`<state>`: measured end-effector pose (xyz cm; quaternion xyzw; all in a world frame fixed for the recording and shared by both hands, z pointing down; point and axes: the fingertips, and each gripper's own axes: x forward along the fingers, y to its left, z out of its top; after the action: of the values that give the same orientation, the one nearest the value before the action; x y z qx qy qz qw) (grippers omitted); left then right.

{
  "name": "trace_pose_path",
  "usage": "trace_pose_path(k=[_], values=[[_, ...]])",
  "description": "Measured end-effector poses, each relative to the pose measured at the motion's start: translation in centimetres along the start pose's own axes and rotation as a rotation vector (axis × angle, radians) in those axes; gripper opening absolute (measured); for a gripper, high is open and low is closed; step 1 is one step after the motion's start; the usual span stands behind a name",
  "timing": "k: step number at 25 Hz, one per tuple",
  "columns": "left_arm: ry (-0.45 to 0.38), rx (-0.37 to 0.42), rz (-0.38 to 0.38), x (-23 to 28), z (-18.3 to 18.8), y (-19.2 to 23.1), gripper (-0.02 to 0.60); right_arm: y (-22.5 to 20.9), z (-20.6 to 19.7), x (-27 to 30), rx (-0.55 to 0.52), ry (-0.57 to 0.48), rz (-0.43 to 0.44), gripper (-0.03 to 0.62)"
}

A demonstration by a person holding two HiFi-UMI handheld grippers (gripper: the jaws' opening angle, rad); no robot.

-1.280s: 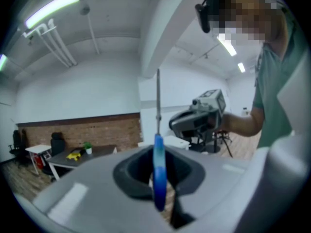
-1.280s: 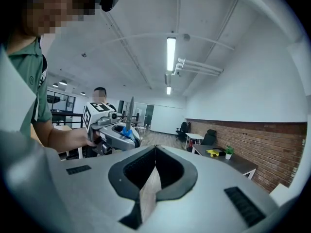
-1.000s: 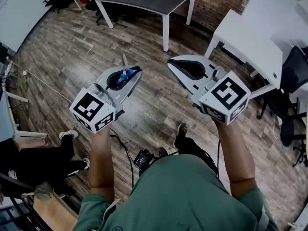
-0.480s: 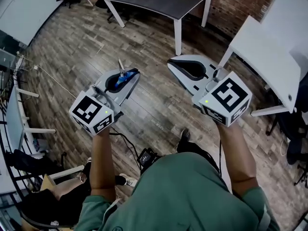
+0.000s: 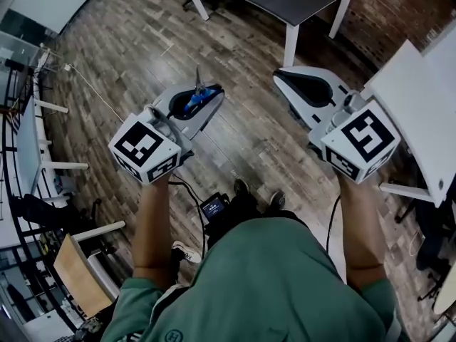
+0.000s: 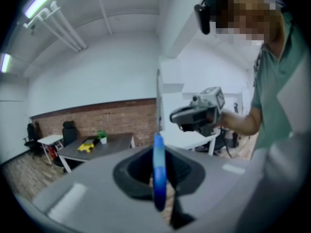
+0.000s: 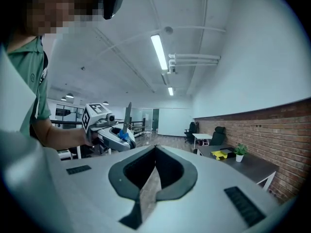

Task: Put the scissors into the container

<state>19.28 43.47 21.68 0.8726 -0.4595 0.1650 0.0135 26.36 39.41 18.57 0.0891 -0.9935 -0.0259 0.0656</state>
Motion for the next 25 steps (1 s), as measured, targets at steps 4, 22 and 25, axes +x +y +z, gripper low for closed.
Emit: trace_pose_path(k=[4,22,25], values=[[0.002,-0.012,-0.005,0.9,-1.4,3.7,0.029,-2.0,-0.4,3.1,0.002,0.012,-0.005,0.006],[-0.081,0.086,-0.08,0.2,-1.7,22.1,0.029,-8.4,3.6,18.6,-0.063,0.069,-0.144,0.006],[-0.086,0.075,-0.073,0.4,-1.9,24.0,0.029,-9.2,3.7,20.3,-0.068,0.078,-0.137,0.006]])
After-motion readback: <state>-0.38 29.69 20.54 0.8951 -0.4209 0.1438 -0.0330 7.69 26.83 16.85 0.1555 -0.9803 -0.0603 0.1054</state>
